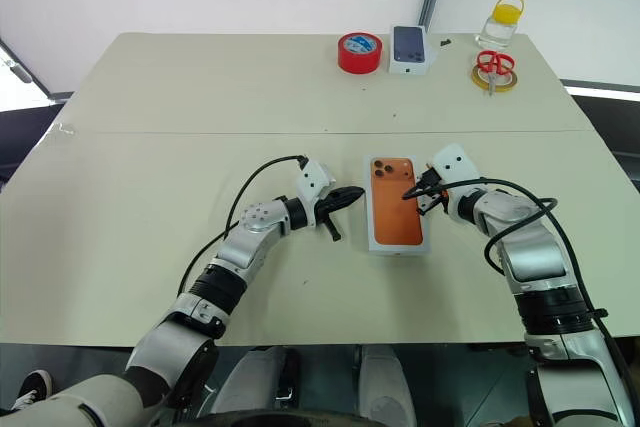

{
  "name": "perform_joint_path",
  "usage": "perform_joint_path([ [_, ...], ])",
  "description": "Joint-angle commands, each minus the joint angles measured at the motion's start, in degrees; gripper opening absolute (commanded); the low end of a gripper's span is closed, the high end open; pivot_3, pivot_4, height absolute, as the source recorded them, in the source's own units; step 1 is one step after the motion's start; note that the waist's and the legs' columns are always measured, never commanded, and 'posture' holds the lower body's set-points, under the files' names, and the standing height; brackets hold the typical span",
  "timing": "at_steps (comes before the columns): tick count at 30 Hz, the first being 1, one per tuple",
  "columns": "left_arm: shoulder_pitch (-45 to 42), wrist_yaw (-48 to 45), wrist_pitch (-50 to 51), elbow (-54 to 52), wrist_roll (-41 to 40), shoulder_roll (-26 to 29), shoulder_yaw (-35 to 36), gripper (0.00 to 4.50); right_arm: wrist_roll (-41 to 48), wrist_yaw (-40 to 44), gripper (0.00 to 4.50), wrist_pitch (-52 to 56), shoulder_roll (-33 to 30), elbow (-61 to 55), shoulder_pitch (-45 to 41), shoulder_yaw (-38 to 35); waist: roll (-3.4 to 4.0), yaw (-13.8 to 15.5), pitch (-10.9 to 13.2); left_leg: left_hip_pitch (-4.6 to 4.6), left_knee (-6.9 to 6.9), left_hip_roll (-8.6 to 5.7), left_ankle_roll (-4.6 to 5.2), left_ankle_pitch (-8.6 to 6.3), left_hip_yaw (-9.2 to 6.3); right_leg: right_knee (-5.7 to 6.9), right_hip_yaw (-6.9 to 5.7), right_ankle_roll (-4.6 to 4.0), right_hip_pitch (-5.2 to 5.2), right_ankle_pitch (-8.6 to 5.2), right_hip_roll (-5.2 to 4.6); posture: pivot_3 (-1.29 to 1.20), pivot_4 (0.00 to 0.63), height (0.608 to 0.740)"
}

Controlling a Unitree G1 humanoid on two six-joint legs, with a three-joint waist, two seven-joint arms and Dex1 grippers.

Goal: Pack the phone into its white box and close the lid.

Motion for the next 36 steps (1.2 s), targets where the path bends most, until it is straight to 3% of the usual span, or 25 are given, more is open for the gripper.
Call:
perform_joint_path([
  [1, -0.5, 0.9, -0.4, -0.5, 0.4, -0.5, 0.2, 0.00, -1.7, -1.3, 0.04, -2.1, 0.4, 1.3, -1.8, -0.5, 0.00, 0.0, 0.0, 0.00, 0.00, 0.00, 0.00, 0.00, 0.00, 0.00, 0.00, 0.00, 0.00, 0.00, 0.00, 0.00, 0.150, 0.740],
  [8, -0.2, 3.1, -1.1, -1.6, 0.7, 0.5, 1.2, 0.00, -4.5, -4.1, 0.04, -5.5, -0.3, 4.2, -2.8, -1.8, 0.00, 0.0, 0.0, 0.00, 0.00, -0.02, 0.00, 0.00, 0.00, 0.02, 0.00, 0.01, 0.00, 0.01, -0.01, 0.00, 0.150, 0.740],
  [10, -1.0, 3.5, -0.3, -3.3, -1.5, 0.1, 3.3, 0.00, -2.4, -4.8, 0.04, -6.5, 0.1, 4.4, -3.8, -5.2, 0.00, 0.0, 0.0, 0.00, 0.00, -0.02, 0.00, 0.00, 0.00, 0.03, 0.00, 0.01, 0.00, 0.01, -0.01, 0.00, 0.150, 0.740],
  [13, -5.3, 3.6, 1.5, -4.9, -4.1, -2.4, 4.9, 0.00, 7.1, 1.0, 0.04, -5.6, 1.8, -0.1, -3.9, -10.5, 0.00, 0.2, 0.0, 0.00, 0.00, -0.02, 0.00, 0.00, -0.01, 0.05, 0.00, 0.03, 0.00, 0.02, -0.01, 0.00, 0.150, 0.740],
  [19, -13.1, 7.4, 0.7, 6.0, 3.7, -4.3, 0.6, 0.00, 8.8, 7.1, 0.04, -4.8, 1.2, -6.6, 0.9, -7.0, 0.00, 0.1, 0.0, 0.09, 0.02, -0.14, 0.01, -0.01, -0.10, -0.06, -0.07, 0.06, 0.23, 0.01, -0.01, 0.00, 0.150, 0.740],
  [25, -14.3, 8.2, 1.0, 14.7, 8.8, -4.1, -2.9, 0.00, 1.2, 9.5, 0.04, -6.5, -3.7, -8.8, 6.6, 1.5, 0.00, 0.0, 0.0, 0.08, 0.01, -0.18, 0.03, -0.02, -0.07, -0.11, -0.05, 0.05, 0.18, 0.00, -0.04, 0.00, 0.150, 0.740],
  [30, -12.7, 6.1, 2.1, 14.4, 8.5, -2.8, -2.7, 0.00, 0.6, 13.0, 0.04, -6.8, -7.3, -11.4, 10.8, 2.6, -0.09, 0.0, -0.1, 0.21, 0.01, -0.09, 0.03, -0.02, -0.10, -0.11, -0.07, 0.05, 0.32, -0.02, -0.04, 0.00, 0.150, 0.740],
  [34, -9.4, -0.3, 5.8, 9.4, 4.0, -1.7, -1.0, 0.00, 7.4, 17.7, 0.04, -3.6, -7.8, -14.9, 12.9, -0.6, -0.14, 0.0, -0.2, 0.29, 0.00, -0.02, 0.03, -0.03, -0.10, -0.12, -0.09, 0.06, 0.37, -0.02, -0.01, 0.00, 0.150, 0.740],
  [35, -8.1, -2.0, 6.3, 7.0, 2.5, -1.2, -0.3, 0.41, 9.9, 19.0, 0.42, -2.3, -7.4, -15.5, 12.9, -1.9, -0.14, 0.0, -0.2, 0.31, -0.01, 0.01, 0.03, -0.03, -0.09, -0.12, -0.09, 0.06, 0.37, -0.02, -0.01, 0.00, 0.150, 0.740],
  [36, -7.2, -3.1, 6.6, 5.3, 1.5, -0.9, 0.2, 0.55, 11.5, 19.7, 0.55, -1.5, -7.1, -15.8, 12.9, -2.8, -0.14, 0.0, -0.2, 0.31, -0.01, 0.03, 0.03, -0.03, -0.09, -0.12, -0.09, 0.06, 0.38, -0.02, 0.01, 0.00, 0.150, 0.740],
])
